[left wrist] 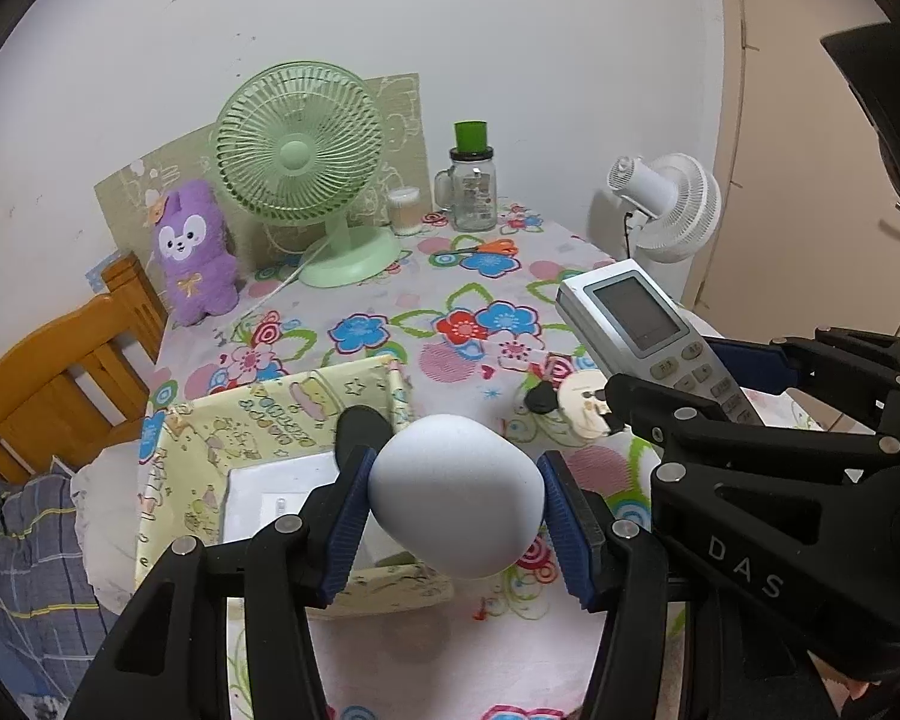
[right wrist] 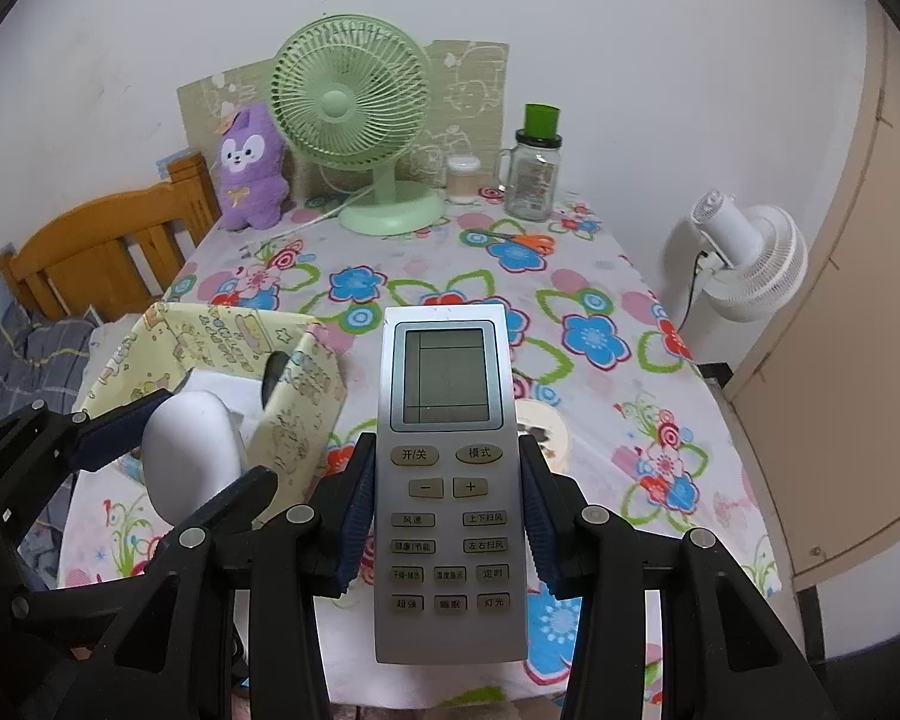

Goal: Organize rigid objects
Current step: 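Lift and carry the white remote and white egg with both tools toward the yellow box, then lower the egg and remote into the yellow box and open both tools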

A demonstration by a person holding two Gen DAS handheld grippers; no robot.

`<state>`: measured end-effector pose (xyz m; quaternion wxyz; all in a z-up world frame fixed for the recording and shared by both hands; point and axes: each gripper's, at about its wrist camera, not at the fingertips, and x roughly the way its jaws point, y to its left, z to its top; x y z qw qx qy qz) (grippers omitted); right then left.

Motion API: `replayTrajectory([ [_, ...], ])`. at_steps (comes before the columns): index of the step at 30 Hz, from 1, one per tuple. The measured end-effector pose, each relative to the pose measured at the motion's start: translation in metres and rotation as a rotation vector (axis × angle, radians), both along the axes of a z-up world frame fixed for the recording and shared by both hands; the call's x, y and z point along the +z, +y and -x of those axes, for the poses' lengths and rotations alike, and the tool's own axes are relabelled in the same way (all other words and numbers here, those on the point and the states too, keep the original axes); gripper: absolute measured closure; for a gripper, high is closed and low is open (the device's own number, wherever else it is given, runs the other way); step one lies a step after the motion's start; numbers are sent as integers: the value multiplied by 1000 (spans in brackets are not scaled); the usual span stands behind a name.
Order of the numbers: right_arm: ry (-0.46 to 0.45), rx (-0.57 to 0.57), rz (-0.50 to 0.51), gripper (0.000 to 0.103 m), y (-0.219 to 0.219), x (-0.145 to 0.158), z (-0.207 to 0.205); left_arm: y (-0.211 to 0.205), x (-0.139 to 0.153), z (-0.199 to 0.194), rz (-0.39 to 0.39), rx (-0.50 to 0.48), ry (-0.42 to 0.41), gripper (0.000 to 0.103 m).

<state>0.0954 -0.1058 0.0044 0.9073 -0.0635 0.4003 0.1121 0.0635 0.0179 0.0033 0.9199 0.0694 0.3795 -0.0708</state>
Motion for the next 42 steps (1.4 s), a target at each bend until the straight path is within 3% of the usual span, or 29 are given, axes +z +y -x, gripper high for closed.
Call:
replayTrajectory([
  [17,33,76,9,56,62,-6,-28,59,-4,-22,12,52,32,46],
  [42,116,190,32,56,139,-38,-59,124,-43,-49,16,126,110,46],
])
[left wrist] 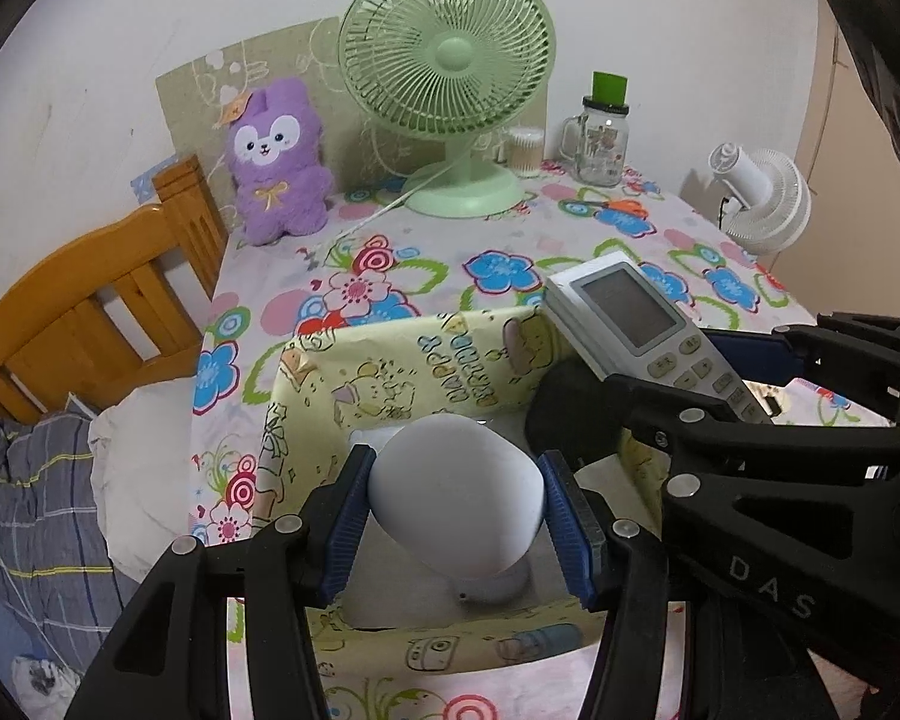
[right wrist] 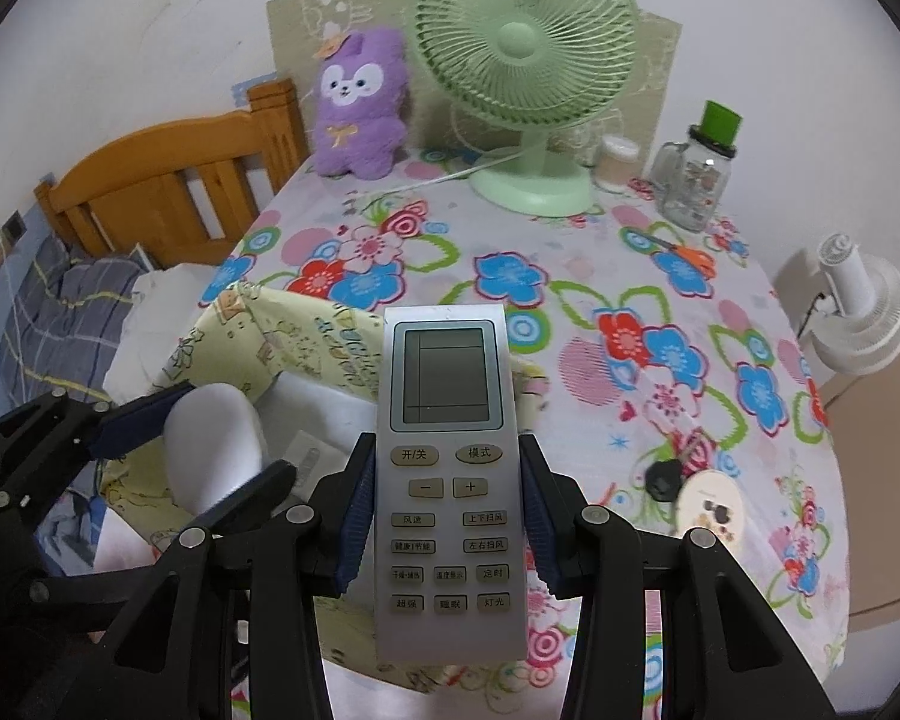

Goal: Organize rigid objects
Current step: 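Lower the egg and remote into the yellow box and open both tools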

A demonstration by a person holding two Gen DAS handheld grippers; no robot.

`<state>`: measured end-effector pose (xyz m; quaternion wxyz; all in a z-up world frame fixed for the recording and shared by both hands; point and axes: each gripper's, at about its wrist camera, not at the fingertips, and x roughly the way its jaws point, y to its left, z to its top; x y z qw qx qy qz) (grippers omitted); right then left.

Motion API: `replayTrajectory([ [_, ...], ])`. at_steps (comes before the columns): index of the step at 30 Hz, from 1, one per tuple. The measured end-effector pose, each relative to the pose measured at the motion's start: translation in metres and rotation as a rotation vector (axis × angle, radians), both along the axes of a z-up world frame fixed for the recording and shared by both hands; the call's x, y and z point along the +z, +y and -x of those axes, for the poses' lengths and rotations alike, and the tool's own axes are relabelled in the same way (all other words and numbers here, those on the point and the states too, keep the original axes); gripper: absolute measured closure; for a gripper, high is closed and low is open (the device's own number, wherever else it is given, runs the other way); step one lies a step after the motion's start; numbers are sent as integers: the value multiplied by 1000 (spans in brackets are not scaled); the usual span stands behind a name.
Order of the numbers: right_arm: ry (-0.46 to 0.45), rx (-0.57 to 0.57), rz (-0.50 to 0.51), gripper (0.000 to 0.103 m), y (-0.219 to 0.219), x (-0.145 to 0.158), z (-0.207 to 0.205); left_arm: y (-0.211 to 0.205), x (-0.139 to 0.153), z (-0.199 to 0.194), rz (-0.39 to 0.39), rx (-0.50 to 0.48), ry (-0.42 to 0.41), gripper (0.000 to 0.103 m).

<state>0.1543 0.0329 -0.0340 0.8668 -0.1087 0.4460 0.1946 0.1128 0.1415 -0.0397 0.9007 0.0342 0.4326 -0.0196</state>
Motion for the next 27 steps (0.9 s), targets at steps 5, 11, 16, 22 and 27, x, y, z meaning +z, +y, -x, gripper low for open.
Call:
replayTrajectory([
  [5,17,20,-6,56,11,-6,-6,5,-12,-4,-13,12,19,46],
  [11,38,47,-5,56,22,-14,-11,10,-23,-9,-16,22,45,46],
  [16,66,67,-8,56,28,-23,-14,11,-32,-13,-9,27,72,46],
  [22,100,80,-3,56,33,-35,-18,11,-37,-15,-26,39,90,45],
  [27,99,101,-6,56,37,-37,-16,15,-33,-12,-15,61,78,29],
])
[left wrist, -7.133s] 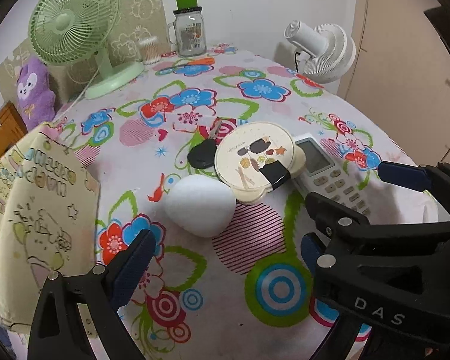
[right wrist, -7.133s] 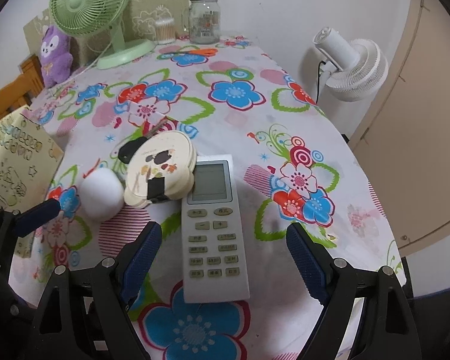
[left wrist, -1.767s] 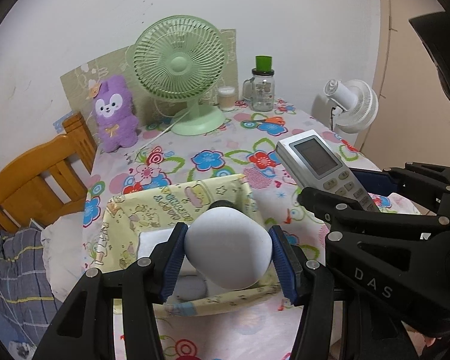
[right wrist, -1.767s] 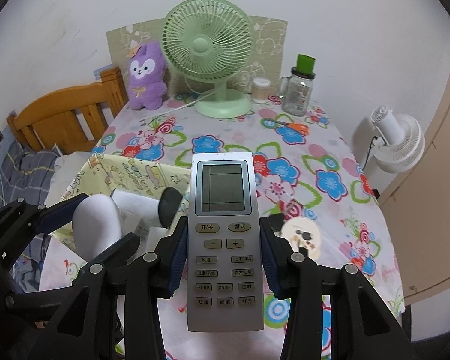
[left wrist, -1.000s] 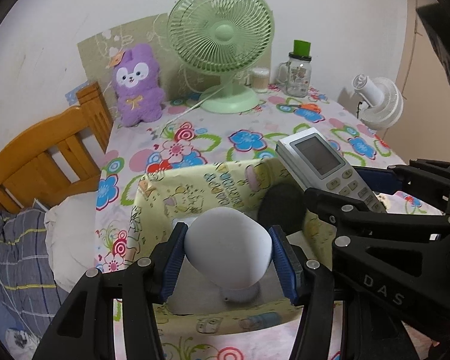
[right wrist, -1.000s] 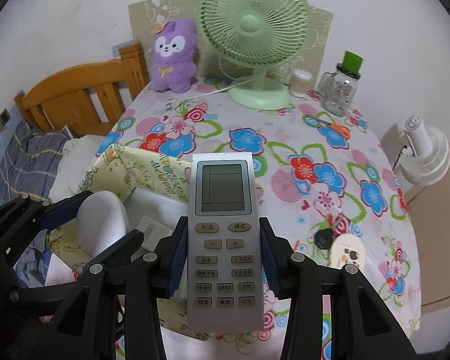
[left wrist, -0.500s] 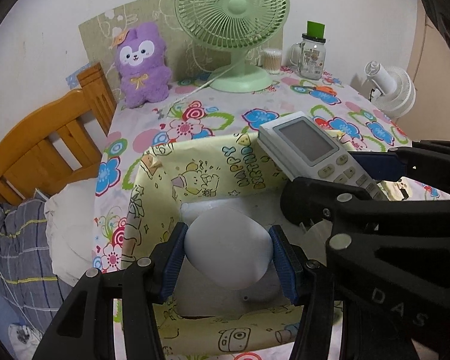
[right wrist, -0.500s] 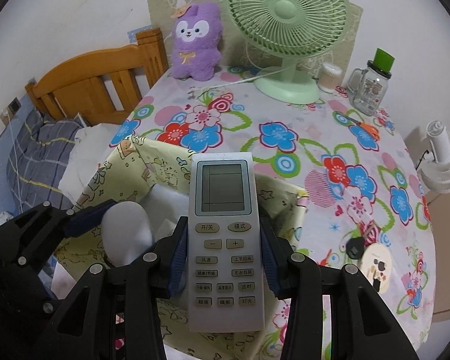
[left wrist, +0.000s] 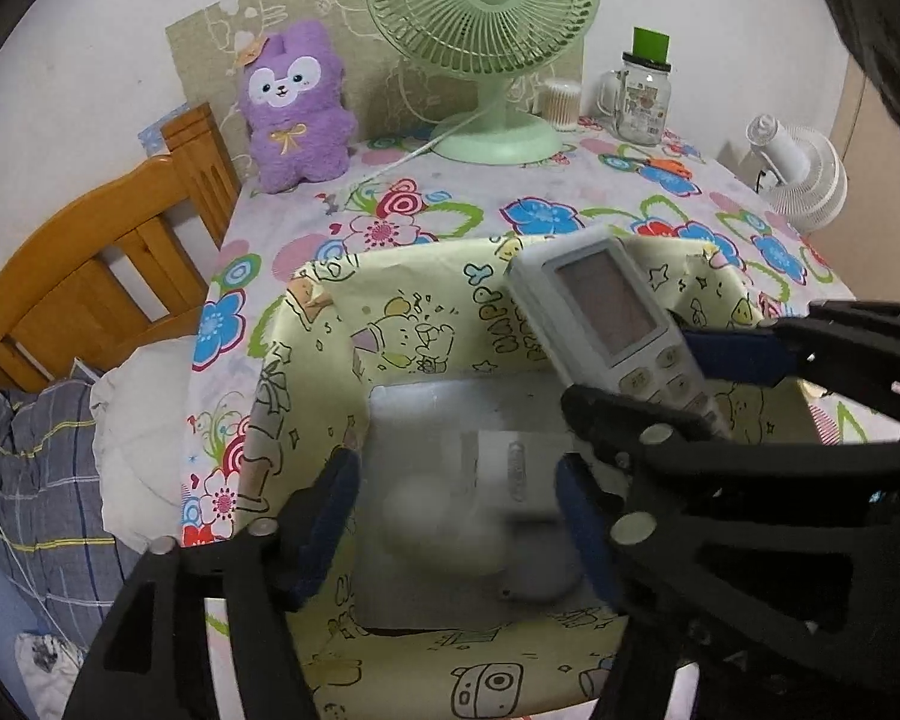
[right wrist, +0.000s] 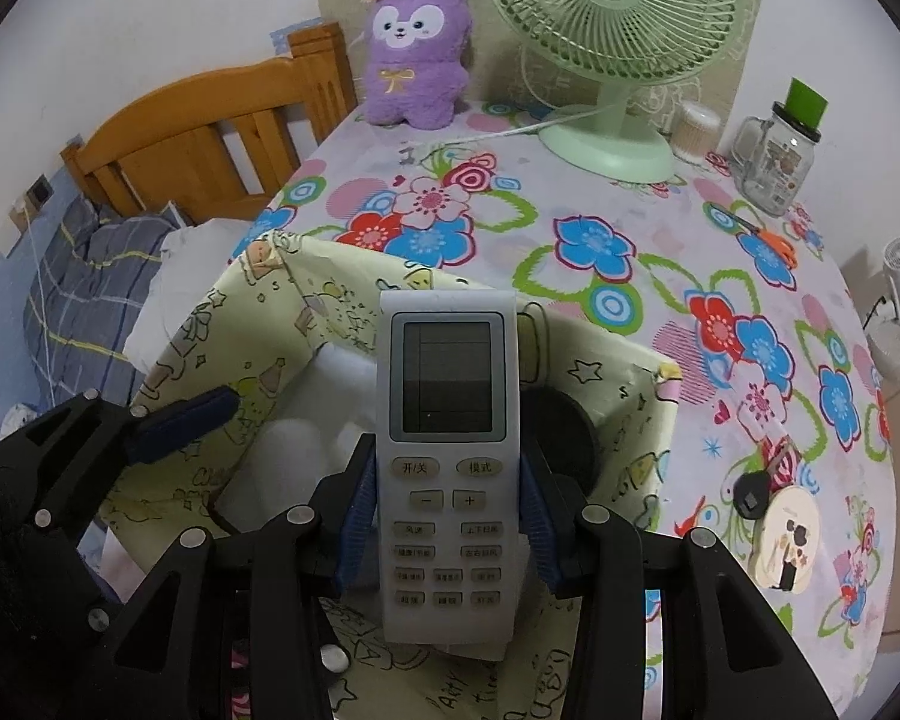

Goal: Organize rigid objects
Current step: 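Lower the egg and remote into the yellow box and open both tools, then move both tools back toward the cream compact and black key fob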

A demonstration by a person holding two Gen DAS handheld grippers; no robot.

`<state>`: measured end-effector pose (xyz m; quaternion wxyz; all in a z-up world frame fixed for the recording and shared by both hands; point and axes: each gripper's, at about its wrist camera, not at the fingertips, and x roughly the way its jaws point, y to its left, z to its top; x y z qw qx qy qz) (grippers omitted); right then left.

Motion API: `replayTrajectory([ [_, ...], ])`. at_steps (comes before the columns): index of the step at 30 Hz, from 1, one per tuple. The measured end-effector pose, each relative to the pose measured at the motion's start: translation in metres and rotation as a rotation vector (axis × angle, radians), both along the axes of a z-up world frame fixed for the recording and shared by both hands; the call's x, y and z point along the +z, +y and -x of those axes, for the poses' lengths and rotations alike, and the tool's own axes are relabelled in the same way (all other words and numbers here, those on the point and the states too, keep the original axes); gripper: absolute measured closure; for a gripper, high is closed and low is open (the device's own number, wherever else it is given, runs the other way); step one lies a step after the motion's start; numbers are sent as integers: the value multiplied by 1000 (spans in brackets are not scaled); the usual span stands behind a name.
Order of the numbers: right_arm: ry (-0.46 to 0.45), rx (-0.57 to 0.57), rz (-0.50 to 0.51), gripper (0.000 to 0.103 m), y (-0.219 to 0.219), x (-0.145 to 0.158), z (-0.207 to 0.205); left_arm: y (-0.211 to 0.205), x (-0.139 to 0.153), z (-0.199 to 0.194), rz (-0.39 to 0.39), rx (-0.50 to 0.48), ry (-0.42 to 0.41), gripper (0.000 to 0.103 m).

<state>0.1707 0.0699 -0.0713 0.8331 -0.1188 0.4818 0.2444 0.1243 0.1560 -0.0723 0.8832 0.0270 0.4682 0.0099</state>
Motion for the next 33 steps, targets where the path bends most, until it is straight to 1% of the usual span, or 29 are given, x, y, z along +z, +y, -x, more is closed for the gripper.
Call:
replayTrajectory([
  [1,1,5,-3,56,1,0,0,2,1,1,3,10,-1,26],
  [4,14,28,-26,56,4,-1,2,5,1,3,24,16,7,26],
  [10,34,39,-21,55,8,-7,1,2,2,8,8,2,2,22],
  [13,36,37,-16,53,7,-9,3,0,2,9,5,-2,0,18],
  [14,33,38,-14,53,6,-8,4,-1,4,10,7,-6,-7,15],
  [15,27,43,-19,51,5,-7,5,-2,5,11,8,-8,-13,14],
  [17,14,52,-34,42,2,-2,8,-5,9,14,-1,-6,-31,9],
  [19,-17,50,-38,29,-1,4,11,-6,11,16,-3,-8,-41,8],
  [21,-60,44,-31,25,-6,11,16,-9,14,18,-8,-12,-48,6],
  [23,-83,40,-26,22,-10,15,20,-13,15,20,-18,-16,-55,5],
  [33,-122,-2,-23,16,-39,27,31,-37,26,31,-24,-54,-83,3],
])
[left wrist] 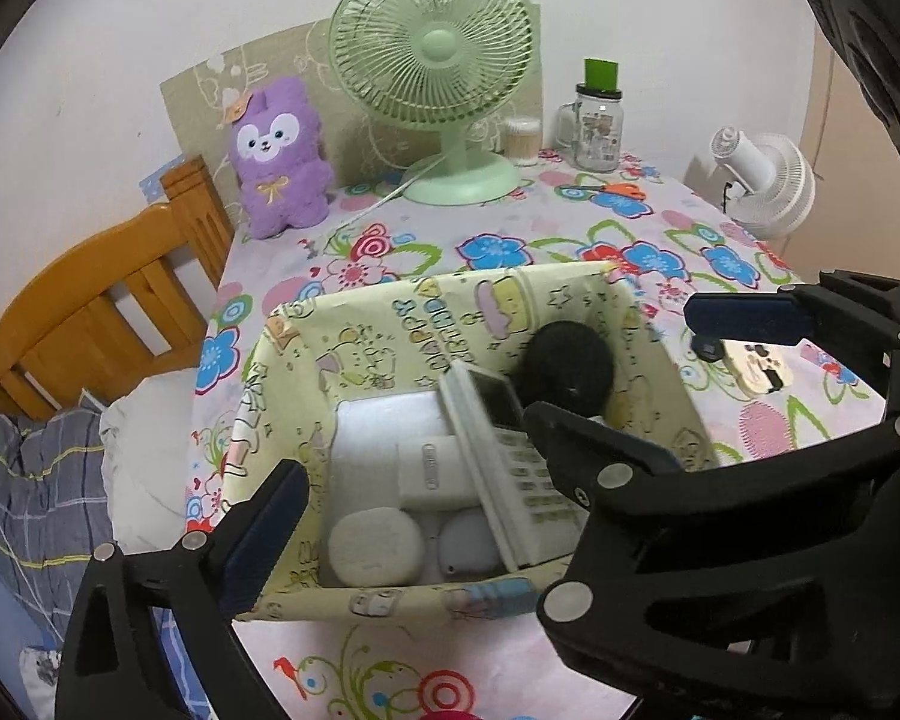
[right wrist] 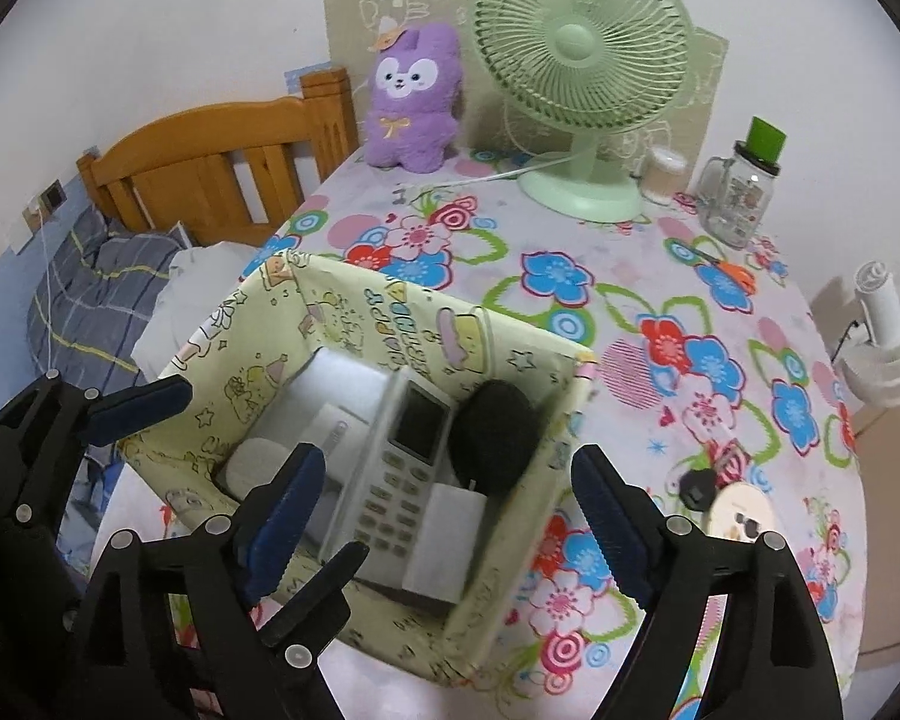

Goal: Organize rigid objects
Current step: 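Move both tools back toward the cream compact and black key fob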

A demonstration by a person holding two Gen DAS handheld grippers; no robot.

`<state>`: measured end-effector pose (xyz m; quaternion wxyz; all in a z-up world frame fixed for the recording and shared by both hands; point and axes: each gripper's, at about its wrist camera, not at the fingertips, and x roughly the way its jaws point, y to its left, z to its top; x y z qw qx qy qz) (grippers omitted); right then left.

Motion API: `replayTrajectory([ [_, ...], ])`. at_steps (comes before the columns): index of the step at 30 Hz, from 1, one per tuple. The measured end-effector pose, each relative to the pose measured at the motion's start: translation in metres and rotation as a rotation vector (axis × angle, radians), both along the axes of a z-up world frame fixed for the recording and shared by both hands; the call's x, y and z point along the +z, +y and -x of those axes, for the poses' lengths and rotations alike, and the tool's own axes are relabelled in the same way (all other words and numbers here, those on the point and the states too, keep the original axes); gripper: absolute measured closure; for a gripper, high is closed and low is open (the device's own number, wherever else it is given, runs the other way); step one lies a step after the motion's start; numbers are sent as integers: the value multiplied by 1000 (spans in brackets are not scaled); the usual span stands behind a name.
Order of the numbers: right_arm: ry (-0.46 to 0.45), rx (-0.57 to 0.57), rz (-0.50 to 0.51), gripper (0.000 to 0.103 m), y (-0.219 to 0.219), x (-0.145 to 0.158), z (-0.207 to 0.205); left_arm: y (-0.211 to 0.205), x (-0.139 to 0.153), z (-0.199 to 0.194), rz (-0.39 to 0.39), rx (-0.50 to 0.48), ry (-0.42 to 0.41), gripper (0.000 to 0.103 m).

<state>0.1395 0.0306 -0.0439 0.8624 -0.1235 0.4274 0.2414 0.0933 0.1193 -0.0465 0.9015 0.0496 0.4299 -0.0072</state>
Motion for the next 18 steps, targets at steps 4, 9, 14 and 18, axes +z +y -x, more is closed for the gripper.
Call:
replayTrajectory([
  [4,-11,-14,-4,16,-10,5,5,-9,5,4,8,-17,-14,3],
  [9,-22,-31,-18,15,-24,10,11,-21,11,9,10,-34,-28,3],
  [14,-25,-52,-21,15,-36,14,15,-31,17,14,0,-47,-42,3],
  [18,-21,-64,-18,15,-45,17,17,-40,19,17,-4,-56,-40,3],
])
